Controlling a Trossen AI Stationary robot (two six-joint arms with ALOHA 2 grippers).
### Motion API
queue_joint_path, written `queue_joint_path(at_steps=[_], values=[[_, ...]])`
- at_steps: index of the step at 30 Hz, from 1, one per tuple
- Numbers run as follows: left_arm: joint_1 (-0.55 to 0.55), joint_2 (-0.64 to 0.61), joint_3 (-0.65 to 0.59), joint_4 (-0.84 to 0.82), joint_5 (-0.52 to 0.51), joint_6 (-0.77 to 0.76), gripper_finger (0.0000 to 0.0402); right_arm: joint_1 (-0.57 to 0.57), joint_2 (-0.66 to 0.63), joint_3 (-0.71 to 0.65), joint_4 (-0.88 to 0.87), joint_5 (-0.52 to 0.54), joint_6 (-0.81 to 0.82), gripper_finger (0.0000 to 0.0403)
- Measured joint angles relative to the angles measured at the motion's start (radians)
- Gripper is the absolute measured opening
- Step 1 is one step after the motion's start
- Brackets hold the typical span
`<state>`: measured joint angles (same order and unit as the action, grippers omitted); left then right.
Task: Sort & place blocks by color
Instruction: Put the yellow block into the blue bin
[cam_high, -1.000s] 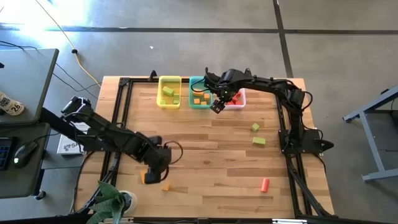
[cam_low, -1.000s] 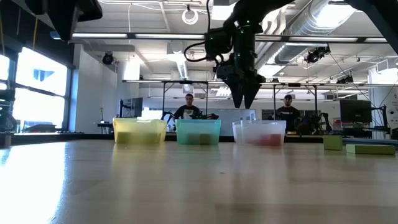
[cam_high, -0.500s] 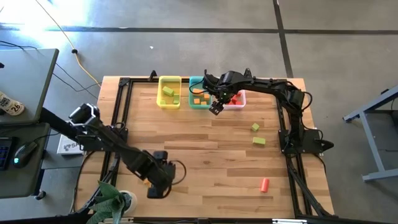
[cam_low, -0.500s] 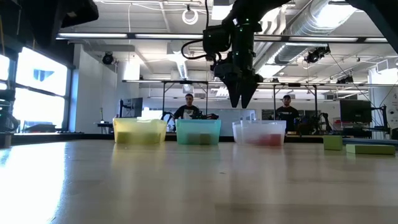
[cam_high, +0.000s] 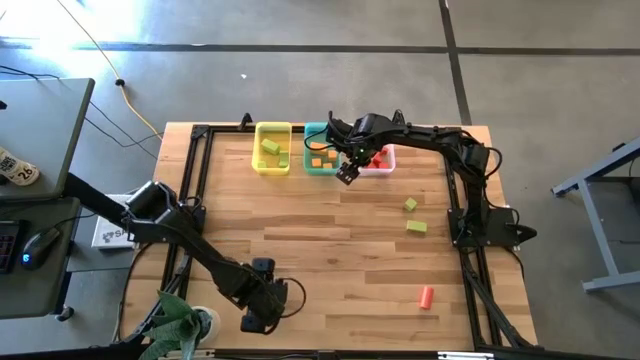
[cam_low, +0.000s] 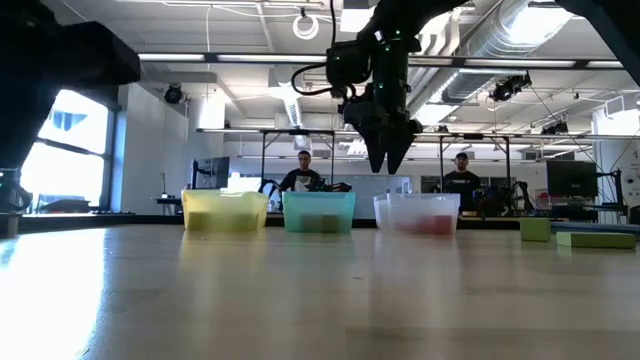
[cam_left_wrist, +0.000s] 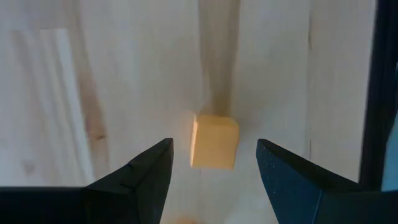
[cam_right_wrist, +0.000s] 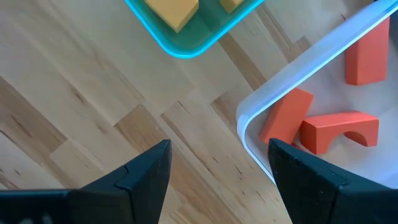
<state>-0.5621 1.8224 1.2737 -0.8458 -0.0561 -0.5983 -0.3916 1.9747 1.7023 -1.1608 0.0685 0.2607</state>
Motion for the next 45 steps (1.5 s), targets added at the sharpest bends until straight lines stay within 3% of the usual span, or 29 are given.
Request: queue_joint_path(at_steps=[21, 25, 32, 45], values=[[0.005, 0.121, -0.001, 0.032, 0.022, -0.024, 0.0218, 0.000, 0.000, 0.000, 0.007, -0.001, -0.015, 0.0254], [0.005, 0.124, -0.001, 0.035, 0.019, -0.025, 0.0192, 0.000, 0.000, 0.000, 0.007, -0.001, -0.016, 0.0254], [0.005, 0.122, 0.000, 0.035, 0.018, -0.044, 0.0099, 0.000, 0.000, 0.000, 0.007, 0.002, -0.026, 0.0254], [0.035, 0.119, 0.001, 0.037, 0.015, -0.098, 0.0099, 0.000, 0.000, 0.000, 0.007, 0.000, -0.058, 0.0254]])
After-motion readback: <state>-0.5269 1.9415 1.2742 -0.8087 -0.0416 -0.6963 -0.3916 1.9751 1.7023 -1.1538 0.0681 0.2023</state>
